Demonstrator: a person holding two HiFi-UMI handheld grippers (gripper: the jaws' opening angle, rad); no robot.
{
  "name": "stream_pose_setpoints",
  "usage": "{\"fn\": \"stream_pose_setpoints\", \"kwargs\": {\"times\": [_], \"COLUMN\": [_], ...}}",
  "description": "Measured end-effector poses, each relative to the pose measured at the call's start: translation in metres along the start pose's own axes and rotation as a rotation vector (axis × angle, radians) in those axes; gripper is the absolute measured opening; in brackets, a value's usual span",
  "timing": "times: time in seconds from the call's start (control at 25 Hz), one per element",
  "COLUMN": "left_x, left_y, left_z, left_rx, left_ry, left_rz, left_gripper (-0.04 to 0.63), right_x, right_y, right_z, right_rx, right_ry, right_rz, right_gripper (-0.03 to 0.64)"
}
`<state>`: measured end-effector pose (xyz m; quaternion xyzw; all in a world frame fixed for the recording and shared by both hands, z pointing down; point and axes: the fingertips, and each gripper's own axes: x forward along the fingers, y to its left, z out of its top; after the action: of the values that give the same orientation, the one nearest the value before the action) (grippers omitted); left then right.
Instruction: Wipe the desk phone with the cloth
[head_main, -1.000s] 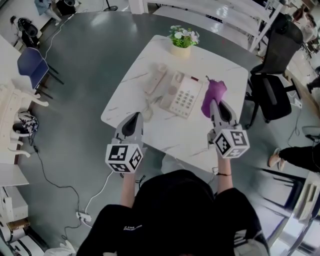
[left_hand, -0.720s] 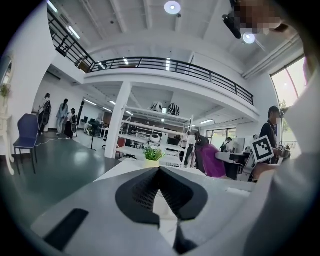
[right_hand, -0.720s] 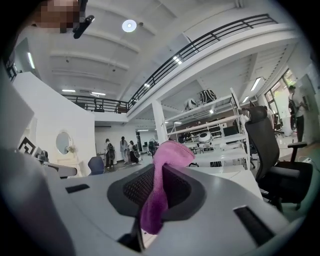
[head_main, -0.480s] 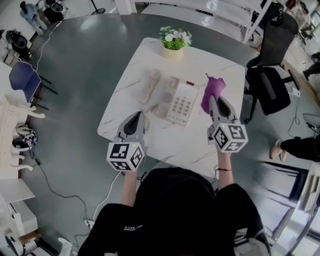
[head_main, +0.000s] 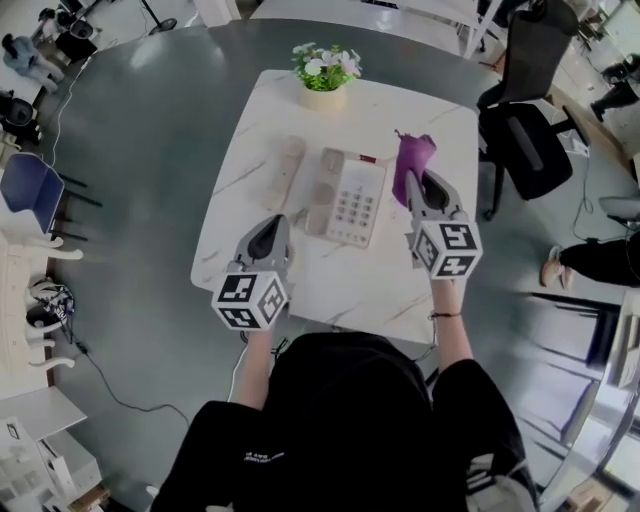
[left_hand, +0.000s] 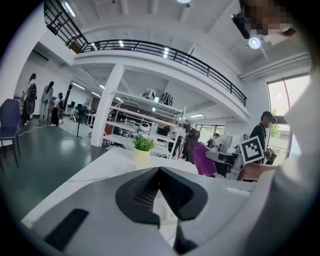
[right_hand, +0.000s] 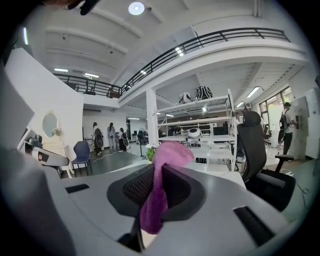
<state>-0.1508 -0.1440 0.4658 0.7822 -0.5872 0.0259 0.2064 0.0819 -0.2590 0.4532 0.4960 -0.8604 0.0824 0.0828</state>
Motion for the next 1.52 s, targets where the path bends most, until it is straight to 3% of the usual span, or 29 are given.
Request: {"fn": "stream_pose_setpoints", "kwargs": {"times": [0.28, 0.8, 1.52], "left_x": [0.025, 0.057, 0.06], "left_y": [0.006, 0.018, 0.021], "left_z": [-0.008, -0.027, -0.042], "left_rx": [-0.026, -0.068, -0.1], "left_ry": [0.042, 0.091, 0.116], "left_rz": [-0.04, -0.051, -0.051], "left_gripper": [-0.002, -0.002, -0.002], "right_x": [0.027, 0.079, 0.099], "right_y": [-0.002, -0.001, 0.022], "right_z": [-0.015, -0.042, -0.08], "right_rx": [-0.089, -0.277, -0.279], "right_ry": [0.065, 0.179, 0.277], "right_rz": [-0.014, 0.038, 0.14], "right_gripper": [0.034, 0.034, 0.034]}}
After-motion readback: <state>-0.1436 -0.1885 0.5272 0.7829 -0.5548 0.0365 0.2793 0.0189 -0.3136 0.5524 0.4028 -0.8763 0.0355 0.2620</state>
